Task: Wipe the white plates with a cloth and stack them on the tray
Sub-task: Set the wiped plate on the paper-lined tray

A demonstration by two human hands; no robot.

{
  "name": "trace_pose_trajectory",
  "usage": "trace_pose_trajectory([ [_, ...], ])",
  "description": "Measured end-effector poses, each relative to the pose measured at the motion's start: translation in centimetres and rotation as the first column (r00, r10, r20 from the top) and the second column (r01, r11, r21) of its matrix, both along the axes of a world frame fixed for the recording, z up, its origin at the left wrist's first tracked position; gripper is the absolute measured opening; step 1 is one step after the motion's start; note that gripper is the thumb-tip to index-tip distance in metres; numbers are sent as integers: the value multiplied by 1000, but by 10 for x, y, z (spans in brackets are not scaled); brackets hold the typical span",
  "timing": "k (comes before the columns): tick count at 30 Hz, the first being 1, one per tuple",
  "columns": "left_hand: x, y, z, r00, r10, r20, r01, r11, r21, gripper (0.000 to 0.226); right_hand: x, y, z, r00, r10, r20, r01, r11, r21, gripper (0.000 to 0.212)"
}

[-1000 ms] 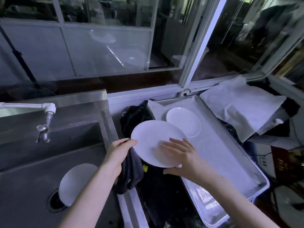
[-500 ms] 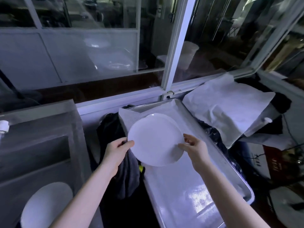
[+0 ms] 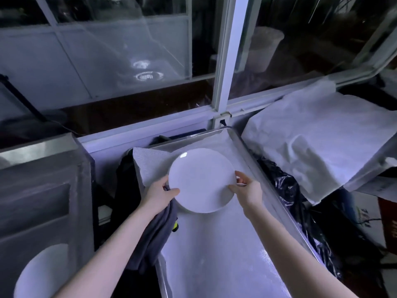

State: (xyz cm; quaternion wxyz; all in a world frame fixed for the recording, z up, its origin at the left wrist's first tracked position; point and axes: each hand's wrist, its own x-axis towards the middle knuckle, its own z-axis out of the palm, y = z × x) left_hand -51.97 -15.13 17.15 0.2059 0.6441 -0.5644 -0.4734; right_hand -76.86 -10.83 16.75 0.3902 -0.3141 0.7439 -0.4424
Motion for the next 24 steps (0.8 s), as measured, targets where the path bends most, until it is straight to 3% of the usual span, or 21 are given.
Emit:
trace_pose_trajectory([
  [5, -1, -9, -18, 989, 50, 142, -47, 999, -27, 16, 6, -23, -20, 992, 70, -100, -68, 997, 23, 40],
  [14, -2, -20, -31, 948, -4, 318, 5, 1000, -5, 28, 6, -31, -42, 967, 119, -225, -115, 993, 32, 18],
  [18, -6, -20, -31, 935, -35, 353, 44, 999, -19, 31, 4, -29, -42, 944, 154, -291, -142, 988, 64, 22],
  [24, -8, -17, -27, 917, -56, 394, 73, 997, -29, 45, 5, -23, -48, 954, 135, -266, -119, 990, 77, 37],
])
